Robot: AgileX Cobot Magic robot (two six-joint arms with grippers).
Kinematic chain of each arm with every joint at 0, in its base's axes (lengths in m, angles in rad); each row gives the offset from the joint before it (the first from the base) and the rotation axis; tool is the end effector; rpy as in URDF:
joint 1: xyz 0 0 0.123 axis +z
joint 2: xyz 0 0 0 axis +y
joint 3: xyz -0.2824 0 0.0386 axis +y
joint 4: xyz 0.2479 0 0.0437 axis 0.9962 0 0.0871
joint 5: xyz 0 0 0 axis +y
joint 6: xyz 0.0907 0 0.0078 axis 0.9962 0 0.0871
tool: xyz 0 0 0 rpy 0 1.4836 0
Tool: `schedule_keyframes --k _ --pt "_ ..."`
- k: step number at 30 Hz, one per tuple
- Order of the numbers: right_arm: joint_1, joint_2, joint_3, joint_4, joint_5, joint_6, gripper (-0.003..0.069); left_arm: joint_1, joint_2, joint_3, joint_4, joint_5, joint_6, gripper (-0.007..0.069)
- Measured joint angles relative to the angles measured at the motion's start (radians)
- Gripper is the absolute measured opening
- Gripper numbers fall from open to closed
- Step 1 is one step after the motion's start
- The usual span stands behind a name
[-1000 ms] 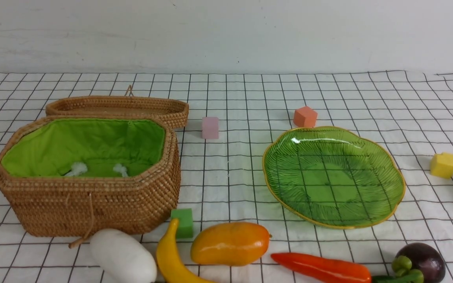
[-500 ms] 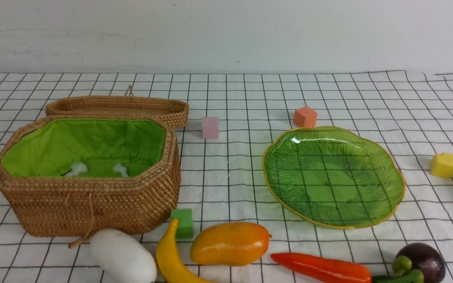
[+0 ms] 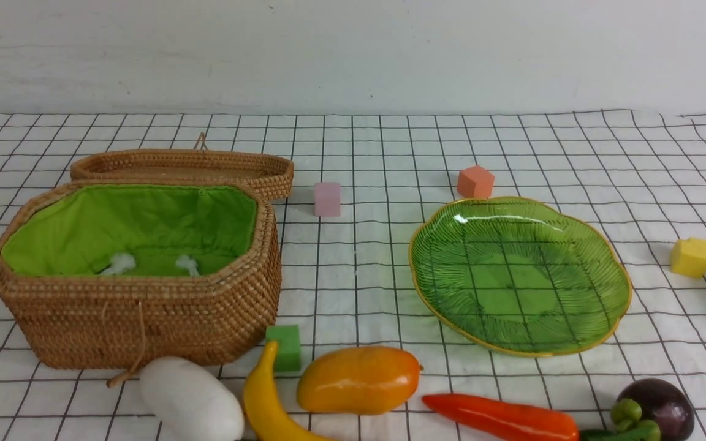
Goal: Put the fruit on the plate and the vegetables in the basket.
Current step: Take a daikon with your left arm and place it on the basket on the left.
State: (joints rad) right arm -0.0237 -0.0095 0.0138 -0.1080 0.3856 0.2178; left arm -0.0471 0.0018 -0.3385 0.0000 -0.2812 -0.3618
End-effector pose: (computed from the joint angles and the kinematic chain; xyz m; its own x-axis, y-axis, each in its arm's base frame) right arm 0.0521 -0.0049 0.1745 -0.2867 0.1241 -0.9499 0.0967 0.9903 0.1002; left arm 0.0066 -0.0003 0.3442 0.5888 -0.3821 -0.7122 0.2732 0.9234 -0.2696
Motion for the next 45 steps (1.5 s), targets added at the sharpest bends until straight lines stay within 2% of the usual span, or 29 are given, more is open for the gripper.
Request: schedule_keyframes --k 1,3,4,5,8,10,14,17,20,23,26,27,28,29,30,31,34,38,41,45 --pt "0.000 0.000 0.000 0.000 0.000 0.000 0.0245 0.000 0.030 -0.112 0.000 0.077 0.000 0.0239" --pt "0.000 0.000 0.000 0.000 0.000 0.000 0.0245 0.000 0.060 -0.189 0.000 0.144 0.000 0.0239" --pt "0.000 0.000 0.000 0.000 0.000 0.000 0.0245 0.000 0.110 -0.285 0.000 0.258 0.000 0.0239" --pt "0.000 0.000 0.000 0.000 0.000 0.000 0.0245 0.000 0.133 -0.310 0.000 0.294 0.000 0.0239" --pt "0.000 0.000 0.000 0.000 0.000 0.000 0.0245 0.000 0.275 -0.447 0.000 0.644 0.000 0.0239" --pt "0.000 0.000 0.000 0.000 0.000 0.000 0.0245 0.000 0.339 -0.459 0.010 0.751 0.000 0.0239" --pt "0.000 0.000 0.000 0.000 0.000 0.000 0.0245 0.000 0.463 -0.457 0.000 0.873 -0.024 0.0239" --pt "0.000 0.000 0.000 0.000 0.000 0.000 0.0245 0.000 0.530 -0.457 -0.041 0.925 -0.034 0.0239" --pt "0.000 0.000 0.000 0.000 0.000 0.000 0.0245 -0.015 0.658 -0.491 -0.125 1.049 -0.021 0.0245" --pt "0.000 0.000 0.000 0.000 0.000 0.000 0.0245 -0.066 0.728 -0.524 -0.141 1.094 -0.002 0.0261" --pt "0.000 0.000 0.000 0.000 0.000 0.000 0.0245 -0.218 0.864 -0.556 -0.139 1.154 -0.006 0.0321" --pt "0.000 0.000 0.000 0.000 0.000 0.000 0.0245 -0.218 0.872 -0.556 -0.138 1.157 -0.008 0.0321" --pt "0.000 0.000 0.000 0.000 0.000 0.000 0.0245 -0.296 0.934 -0.559 -0.117 1.174 -0.052 0.0364" --pt "0.000 0.000 0.000 0.000 0.000 0.000 0.0245 -0.305 0.941 -0.559 -0.117 1.174 -0.059 0.0370" --pt "0.000 0.000 0.000 0.000 0.000 0.000 0.0245 -0.379 1.010 -0.559 -0.068 1.176 -0.135 0.0420" --pt "0.000 0.000 0.000 0.000 0.000 0.000 0.0245 -0.387 1.017 -0.559 -0.068 1.176 -0.145 0.0426" --pt "0.000 0.000 0.000 0.000 0.000 0.000 0.0245 -0.480 1.127 -0.559 0.061 1.155 -0.393 0.0526" --pt "0.000 0.000 0.000 0.000 0.000 0.000 0.0245 -0.501 1.262 -0.560 0.241 1.135 -0.798 0.0619" --pt "0.000 0.000 0.000 0.000 0.000 0.000 0.0245 -0.501 1.369 -0.561 0.345 1.120 -1.005 0.0636" --pt "0.000 0.000 0.000 0.000 0.000 0.000 0.0245 -0.501 1.496 -0.561 0.378 1.068 -1.086 0.0613"
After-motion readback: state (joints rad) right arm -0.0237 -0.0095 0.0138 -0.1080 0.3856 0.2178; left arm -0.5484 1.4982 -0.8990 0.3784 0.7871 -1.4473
